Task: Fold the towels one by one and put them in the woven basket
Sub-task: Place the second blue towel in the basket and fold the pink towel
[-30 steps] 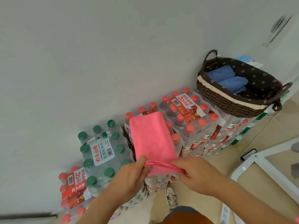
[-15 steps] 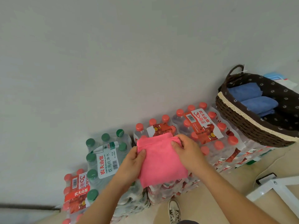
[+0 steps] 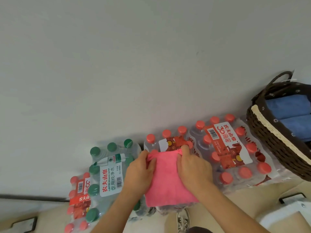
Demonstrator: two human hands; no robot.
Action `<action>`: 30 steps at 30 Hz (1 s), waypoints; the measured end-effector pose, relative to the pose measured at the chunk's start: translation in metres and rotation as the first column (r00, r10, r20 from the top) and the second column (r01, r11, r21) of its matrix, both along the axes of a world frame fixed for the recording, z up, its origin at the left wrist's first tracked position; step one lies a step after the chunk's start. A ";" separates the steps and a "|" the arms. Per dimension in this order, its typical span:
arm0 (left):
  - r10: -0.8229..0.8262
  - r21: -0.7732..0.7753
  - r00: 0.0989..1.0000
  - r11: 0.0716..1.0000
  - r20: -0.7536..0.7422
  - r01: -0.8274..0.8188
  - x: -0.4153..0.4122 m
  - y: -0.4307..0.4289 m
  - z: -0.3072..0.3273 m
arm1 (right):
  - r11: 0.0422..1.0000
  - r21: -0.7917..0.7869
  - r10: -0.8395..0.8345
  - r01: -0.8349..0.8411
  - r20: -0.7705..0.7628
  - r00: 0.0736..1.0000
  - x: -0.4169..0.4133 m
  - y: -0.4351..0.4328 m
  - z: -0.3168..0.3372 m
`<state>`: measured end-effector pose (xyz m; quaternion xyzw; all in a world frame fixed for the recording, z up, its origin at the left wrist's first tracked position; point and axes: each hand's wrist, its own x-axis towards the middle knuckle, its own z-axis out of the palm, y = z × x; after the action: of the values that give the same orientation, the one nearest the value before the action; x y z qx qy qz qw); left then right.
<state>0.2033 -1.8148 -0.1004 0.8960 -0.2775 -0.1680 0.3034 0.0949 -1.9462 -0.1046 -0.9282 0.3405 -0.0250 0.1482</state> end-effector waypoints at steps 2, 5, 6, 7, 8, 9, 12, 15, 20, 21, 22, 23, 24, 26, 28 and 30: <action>-0.003 0.010 0.999 1.000 0.042 0.002 0.001 0.002 -0.004 | 0.995 -0.096 0.019 -0.014 0.044 0.999 -0.001 -0.001 -0.006; -0.017 0.035 0.998 0.999 0.054 0.015 0.003 0.001 -0.005 | 0.995 -0.098 0.005 0.002 0.079 0.997 -0.005 -0.007 -0.011; -0.006 0.046 1.000 0.999 0.010 0.006 0.004 0.000 -0.004 | 0.997 -0.074 0.008 -0.001 0.087 0.996 -0.006 -0.010 -0.011; 0.014 0.052 0.999 0.999 -0.045 -0.011 0.006 -0.002 -0.002 | 0.998 -0.056 0.014 -0.009 0.089 0.996 -0.007 -0.012 -0.011; 0.041 0.050 0.993 0.998 -0.106 -0.036 0.009 -0.003 0.000 | 0.999 -0.033 0.023 -0.020 0.087 0.996 -0.008 -0.015 -0.010; 0.073 0.037 0.982 0.997 -0.172 -0.067 0.013 -0.003 0.001 | 1.000 0.002 0.030 -0.031 0.088 0.996 -0.008 -0.018 -0.008; 0.110 -0.036 0.926 0.991 -0.362 -0.131 0.021 -0.001 0.003 | 0.987 0.154 0.038 -0.052 0.092 0.995 -0.006 -0.028 0.000; 0.082 -0.080 0.895 0.988 -0.439 -0.130 0.022 -0.001 0.010 | 0.955 0.282 0.074 -0.094 0.081 0.994 -0.004 -0.039 0.011; 0.019 -0.027 0.833 0.999 -0.552 -0.041 0.027 0.000 0.018 | 0.883 0.399 0.221 -0.247 0.111 0.969 -0.001 -0.050 0.021; 0.008 -0.021 0.812 0.999 -0.583 -0.025 0.028 0.001 0.019 | 0.865 0.430 0.233 -0.257 0.109 0.966 -0.001 -0.051 0.020; -0.001 -0.019 0.796 1.000 -0.605 -0.013 0.030 0.001 0.019 | 0.845 0.469 0.232 -0.256 0.110 0.966 -0.001 -0.053 0.018; -0.008 -0.020 0.787 1.000 -0.617 -0.006 0.031 0.000 0.020 | 0.827 0.505 0.222 -0.247 0.111 0.969 -0.001 -0.054 0.017; -0.012 -0.021 0.785 1.000 -0.619 -0.002 0.032 0.000 0.020 | 0.814 0.529 0.208 -0.238 0.116 0.971 -0.001 -0.056 0.015; -0.040 -0.041 0.786 0.999 -0.617 0.018 0.032 -0.002 0.017 | 0.809 0.545 0.191 -0.223 0.115 0.975 0.000 -0.058 0.014; -0.080 -0.067 0.794 0.997 -0.602 0.050 0.031 -0.003 0.014 | 0.821 0.527 0.196 -0.217 0.097 0.976 0.001 -0.058 0.015; -0.095 -0.081 0.814 0.995 -0.574 0.059 0.030 -0.004 0.013 | 0.839 0.498 0.207 -0.221 0.084 0.975 0.001 -0.056 0.017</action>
<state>0.2337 -1.8186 -0.0870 0.7817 -0.2135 -0.4350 0.3925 0.0963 -2.0019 -0.0875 -0.8888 0.2273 0.0692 0.3918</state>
